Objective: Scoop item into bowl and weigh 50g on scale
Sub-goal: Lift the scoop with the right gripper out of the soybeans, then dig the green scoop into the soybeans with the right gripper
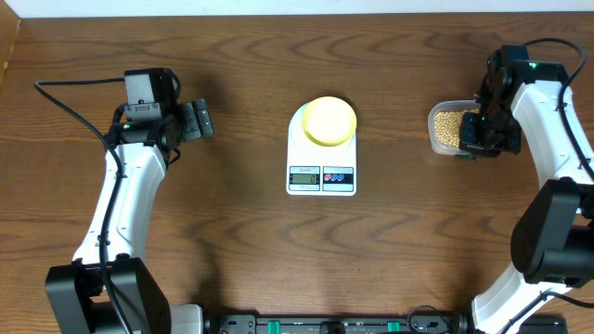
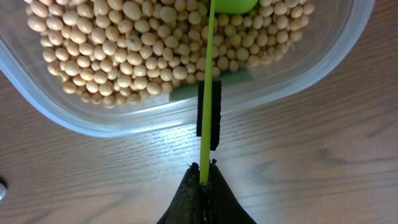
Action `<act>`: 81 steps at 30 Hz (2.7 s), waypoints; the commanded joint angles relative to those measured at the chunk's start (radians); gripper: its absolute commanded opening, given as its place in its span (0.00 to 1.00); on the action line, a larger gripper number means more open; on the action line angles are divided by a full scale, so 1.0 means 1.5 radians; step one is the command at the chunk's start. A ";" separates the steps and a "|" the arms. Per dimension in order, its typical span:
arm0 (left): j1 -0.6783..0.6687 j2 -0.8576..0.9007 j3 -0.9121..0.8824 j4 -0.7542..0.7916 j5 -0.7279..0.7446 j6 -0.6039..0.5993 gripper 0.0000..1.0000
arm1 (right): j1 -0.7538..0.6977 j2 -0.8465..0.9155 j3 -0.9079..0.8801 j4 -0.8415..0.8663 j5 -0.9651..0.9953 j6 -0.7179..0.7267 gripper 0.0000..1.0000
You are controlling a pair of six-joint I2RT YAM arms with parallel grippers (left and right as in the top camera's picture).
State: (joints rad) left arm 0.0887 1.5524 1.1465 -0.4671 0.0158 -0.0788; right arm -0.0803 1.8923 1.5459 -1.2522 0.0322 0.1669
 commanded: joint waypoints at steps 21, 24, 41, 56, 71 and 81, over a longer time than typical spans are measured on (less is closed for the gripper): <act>0.000 0.009 0.001 -0.001 -0.011 -0.006 0.98 | -0.025 -0.005 0.019 0.123 -0.001 -0.039 0.01; 0.000 0.009 0.001 -0.001 -0.011 -0.006 0.98 | -0.025 -0.005 0.019 0.142 0.002 -0.053 0.02; 0.000 0.009 0.001 -0.001 -0.011 -0.006 0.98 | -0.033 -0.005 0.019 0.201 0.029 -0.115 0.08; 0.000 0.009 0.001 -0.001 -0.011 -0.006 0.98 | -0.034 -0.005 0.110 0.117 0.029 -0.116 0.86; 0.000 0.009 0.001 -0.001 -0.011 -0.006 0.98 | -0.036 0.016 0.059 0.167 0.029 -0.117 0.71; 0.000 0.009 0.001 -0.001 -0.011 -0.006 0.98 | -0.039 0.016 -0.042 0.266 0.030 -0.107 0.41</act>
State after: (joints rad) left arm 0.0887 1.5524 1.1465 -0.4671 0.0158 -0.0788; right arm -0.1303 1.9091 1.5040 -0.8726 0.0681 -0.0044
